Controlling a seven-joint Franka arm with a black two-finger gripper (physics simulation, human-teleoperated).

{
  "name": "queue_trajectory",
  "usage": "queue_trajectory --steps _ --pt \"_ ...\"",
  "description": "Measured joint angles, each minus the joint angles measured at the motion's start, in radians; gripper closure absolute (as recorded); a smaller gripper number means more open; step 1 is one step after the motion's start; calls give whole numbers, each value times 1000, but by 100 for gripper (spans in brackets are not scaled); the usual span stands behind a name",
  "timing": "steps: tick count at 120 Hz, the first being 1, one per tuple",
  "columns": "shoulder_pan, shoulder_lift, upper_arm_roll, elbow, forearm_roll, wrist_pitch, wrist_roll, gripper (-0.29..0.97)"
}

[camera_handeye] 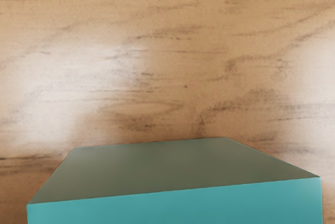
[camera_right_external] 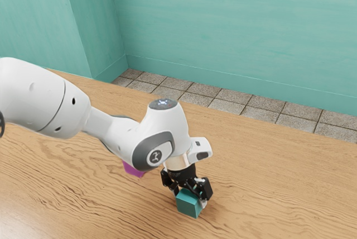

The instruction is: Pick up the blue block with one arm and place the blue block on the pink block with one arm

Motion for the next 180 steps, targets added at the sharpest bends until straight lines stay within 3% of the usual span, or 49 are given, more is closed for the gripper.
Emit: queue_trajectory --steps 22,53,86,112,140,180 --pt "0 11 0 0 0 7 -3 0" --pt "-1 8 1 0 28 14 -13 26" --pt "8 -71 7 -6 73 2 -29 34" --pt "192 -215 19 -11 98 -72 -38 34" --pt "357 -338 18 -127 114 -145 -46 37" --pt "311 -296 15 -95 156 -175 -37 37"
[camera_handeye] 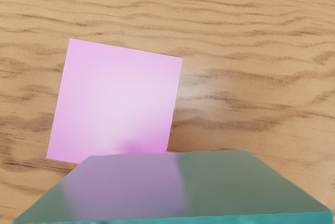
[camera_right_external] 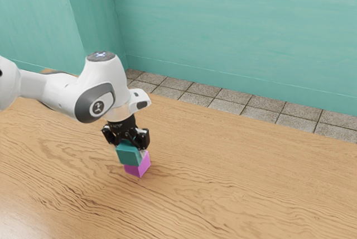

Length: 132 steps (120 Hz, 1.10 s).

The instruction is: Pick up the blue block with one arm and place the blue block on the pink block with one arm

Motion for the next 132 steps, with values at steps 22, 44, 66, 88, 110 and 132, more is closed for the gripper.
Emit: queue_trajectory --steps 22,44,66,88,110,132 --pt "-25 47 -1 51 19 -4 20 35" --pt "149 78 0 67 25 -5 50 35" --pt "240 88 -95 82 31 -5 77 36" --pt "255 99 -119 83 32 -3 95 36" --pt "246 125 -130 88 31 8 109 37" --pt "247 139 -132 111 39 15 119 39"
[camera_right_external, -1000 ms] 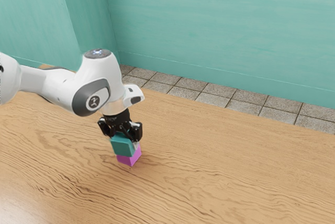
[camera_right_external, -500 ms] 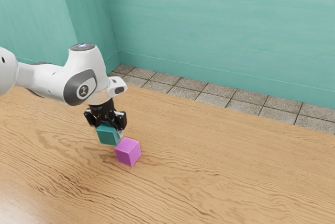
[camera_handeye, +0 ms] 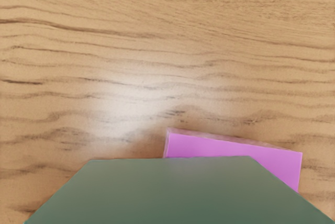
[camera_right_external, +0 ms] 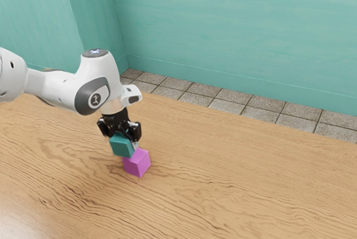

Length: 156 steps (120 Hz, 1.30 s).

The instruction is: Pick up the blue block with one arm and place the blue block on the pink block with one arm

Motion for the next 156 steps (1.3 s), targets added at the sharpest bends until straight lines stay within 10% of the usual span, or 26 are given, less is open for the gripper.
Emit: queue_trajectory --steps 156 --pt "-21 18 -15 10 -11 14 45 39"
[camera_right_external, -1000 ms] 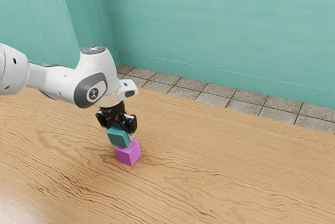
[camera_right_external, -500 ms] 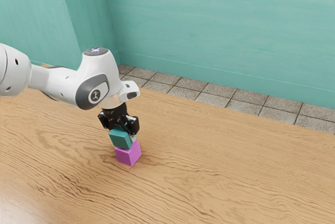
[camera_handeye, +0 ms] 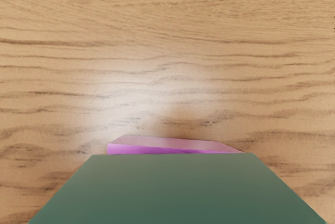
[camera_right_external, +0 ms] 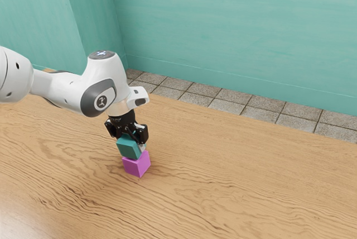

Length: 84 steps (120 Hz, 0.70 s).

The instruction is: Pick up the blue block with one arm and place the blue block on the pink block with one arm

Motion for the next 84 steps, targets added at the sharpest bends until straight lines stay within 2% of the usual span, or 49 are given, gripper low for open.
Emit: queue_trajectory --steps 84 --pt "2 -2 0 -3 -4 1 116 39"
